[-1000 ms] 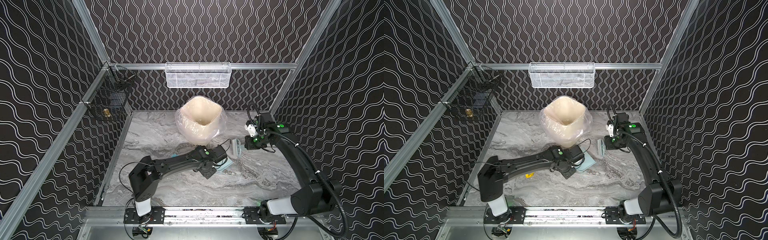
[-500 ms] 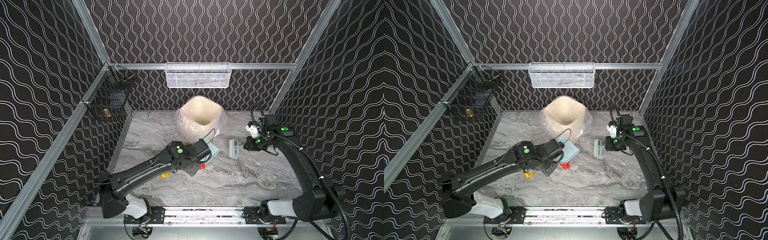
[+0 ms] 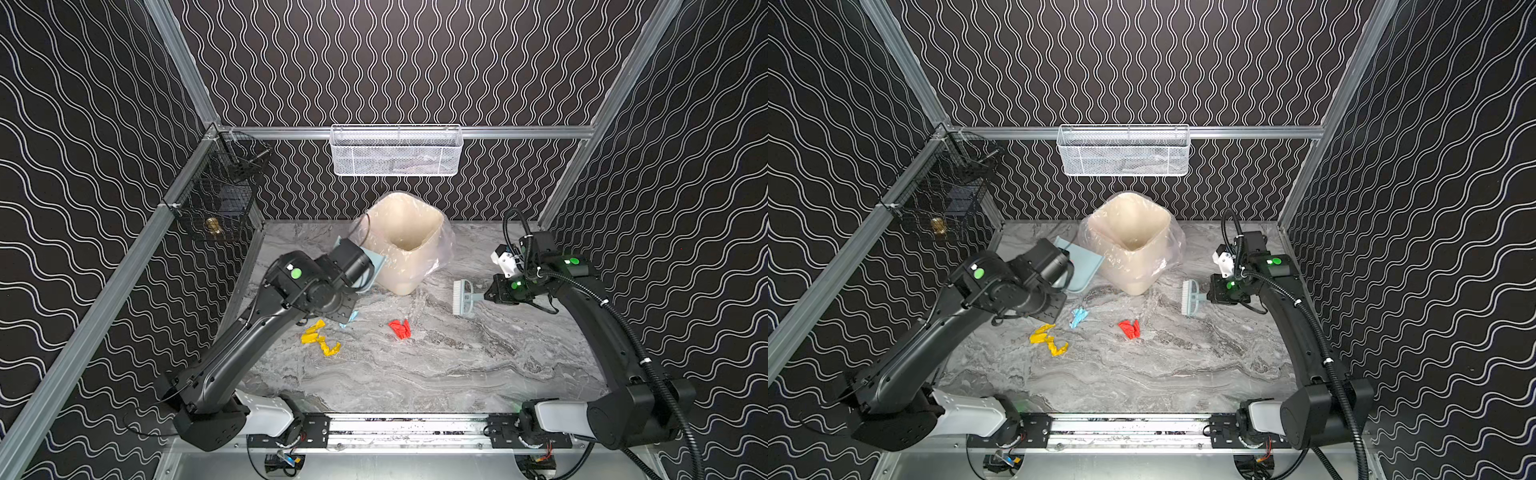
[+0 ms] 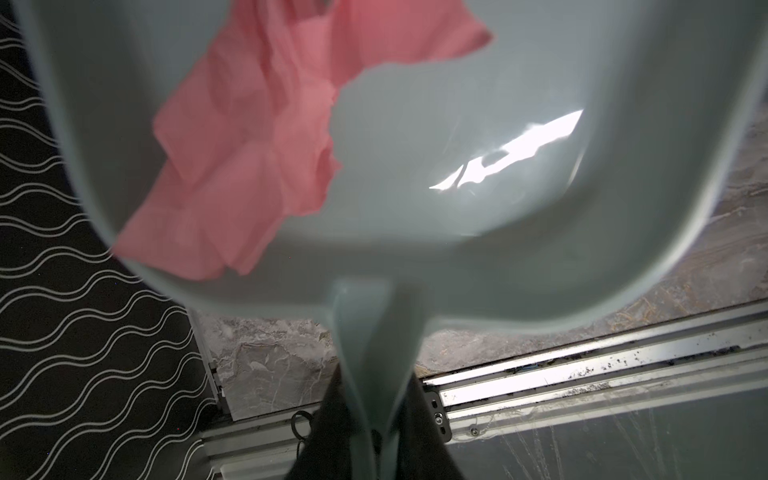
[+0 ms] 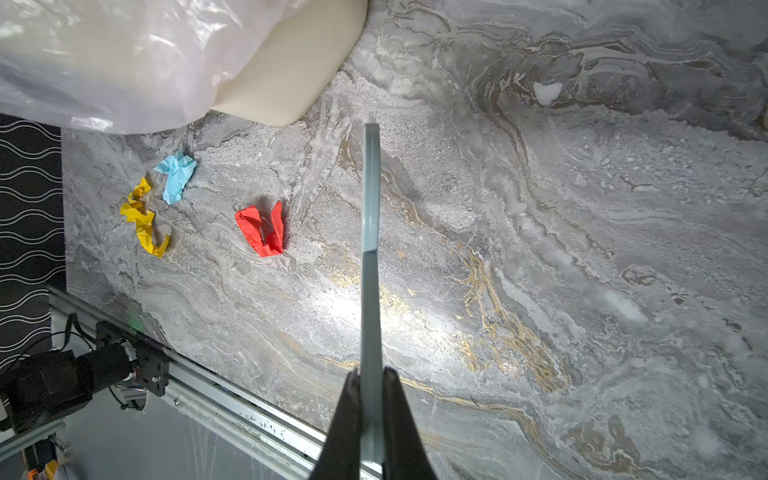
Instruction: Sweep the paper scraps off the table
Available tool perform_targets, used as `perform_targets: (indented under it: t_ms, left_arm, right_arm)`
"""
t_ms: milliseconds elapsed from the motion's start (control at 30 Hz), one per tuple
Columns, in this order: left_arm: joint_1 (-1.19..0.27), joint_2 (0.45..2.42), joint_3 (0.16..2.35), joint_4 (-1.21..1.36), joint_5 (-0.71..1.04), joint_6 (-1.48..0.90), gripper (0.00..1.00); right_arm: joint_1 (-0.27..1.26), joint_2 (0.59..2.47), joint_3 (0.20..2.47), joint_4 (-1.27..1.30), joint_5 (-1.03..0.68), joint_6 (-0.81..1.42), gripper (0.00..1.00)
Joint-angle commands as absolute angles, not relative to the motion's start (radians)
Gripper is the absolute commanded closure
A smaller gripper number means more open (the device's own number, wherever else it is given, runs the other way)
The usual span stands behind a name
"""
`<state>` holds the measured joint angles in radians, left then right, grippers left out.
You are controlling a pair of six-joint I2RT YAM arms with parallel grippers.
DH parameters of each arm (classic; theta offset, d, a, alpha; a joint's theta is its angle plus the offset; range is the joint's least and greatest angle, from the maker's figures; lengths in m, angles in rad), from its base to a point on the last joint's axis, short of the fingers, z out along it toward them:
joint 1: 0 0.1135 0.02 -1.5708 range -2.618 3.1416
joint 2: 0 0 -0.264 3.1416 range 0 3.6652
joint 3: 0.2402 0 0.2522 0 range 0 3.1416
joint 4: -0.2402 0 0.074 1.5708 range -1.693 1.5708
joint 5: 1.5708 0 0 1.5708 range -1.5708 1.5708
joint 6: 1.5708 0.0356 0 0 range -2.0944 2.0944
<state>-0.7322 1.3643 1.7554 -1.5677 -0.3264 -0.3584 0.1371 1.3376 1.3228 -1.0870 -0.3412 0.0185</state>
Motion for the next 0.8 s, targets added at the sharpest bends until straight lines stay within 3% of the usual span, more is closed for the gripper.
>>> perform_targets:
  t_ms: [0, 333, 767]
  left_arm:
    - [-0.666, 1.388, 1.816, -1.617, -0.308, -0.26, 1.0]
    - [-0.464, 1.56, 2.05, -1.623, -0.251, -0.111, 1.0]
    - [-0.449, 1.785, 2.284, -1.648, -0.418, -0.068, 1.0]
  right_arm:
    - [0.138, 1.327, 1.326, -1.071, -0.365, 0.031, 1.0]
    - [0.137, 1.306, 1.315, -1.07, -0.373, 0.038, 1.0]
    - [0.138, 1.292, 1.293, -1.069, -0.403, 0.053, 1.0]
